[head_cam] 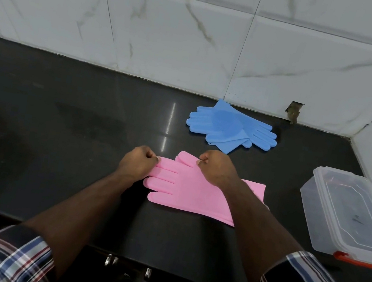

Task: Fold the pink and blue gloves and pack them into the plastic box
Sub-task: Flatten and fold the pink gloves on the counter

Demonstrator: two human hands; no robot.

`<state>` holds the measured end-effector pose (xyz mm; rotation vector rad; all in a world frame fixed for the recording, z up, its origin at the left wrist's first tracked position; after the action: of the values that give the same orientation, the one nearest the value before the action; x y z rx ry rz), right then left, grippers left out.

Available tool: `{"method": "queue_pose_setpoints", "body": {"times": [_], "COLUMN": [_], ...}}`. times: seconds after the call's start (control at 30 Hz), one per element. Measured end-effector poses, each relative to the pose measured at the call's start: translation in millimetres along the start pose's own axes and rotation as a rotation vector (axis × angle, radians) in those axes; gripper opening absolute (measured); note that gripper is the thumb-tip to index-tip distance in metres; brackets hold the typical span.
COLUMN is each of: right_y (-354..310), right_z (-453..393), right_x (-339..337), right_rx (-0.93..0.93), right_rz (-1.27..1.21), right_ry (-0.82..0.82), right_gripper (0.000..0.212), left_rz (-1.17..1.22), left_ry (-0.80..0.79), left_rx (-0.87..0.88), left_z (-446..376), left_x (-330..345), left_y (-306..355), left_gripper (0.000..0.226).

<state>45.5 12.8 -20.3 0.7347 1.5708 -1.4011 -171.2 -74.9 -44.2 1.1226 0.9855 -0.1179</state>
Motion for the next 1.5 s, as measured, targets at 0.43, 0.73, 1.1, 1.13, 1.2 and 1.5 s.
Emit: {"method": "queue_pose_setpoints", "body": {"times": [0.43,0.73,1.1,1.13,1.2,1.5], "right_y": [-11,-1,120,127,135,138], "right_z": [7,20,38,39,41,51], "right_x": [1,-12,-71,-70,-66,-73], "right_rx": [-0.114,-0.081,0.324,0.347,0.346,0.414], "right_rz": [0.079,0.029,0.140,0.164,0.154,-0.162], "right_ry": [0.023,0.020,0.241,0.207,0.170,0.302], "right_gripper": [0.038,0.047,0.039,0.033,0.018,0.007], "left_rz": [0.025,0.076,-0.148,-0.179,-0.237,-0.353], "left_ry": [0.016,0.065,-0.353,-0.359,-0.355,-0.372], "left_rx": [-0.010,0.004,0.815,0.844,0.899,1.069], "left_z": [-2,0,87,89,91,101], "left_x": [-3,-4,41,45,51,54], "left_y": [-1,-6,69,68,69,77], "left_gripper": [0.016,0.024,0.011,0.015,0.021,0.020]}}
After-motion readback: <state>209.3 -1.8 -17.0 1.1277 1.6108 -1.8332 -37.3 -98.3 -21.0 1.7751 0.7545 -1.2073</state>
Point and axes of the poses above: each hand's wrist, its own z-axis away from the middle knuckle, its own x-axis out of the palm, y = z × x, the point moved 7 cm from there along -z, towards the middle knuckle, and after that the axes turned 13 degrees about y, right-handed, at the moved point
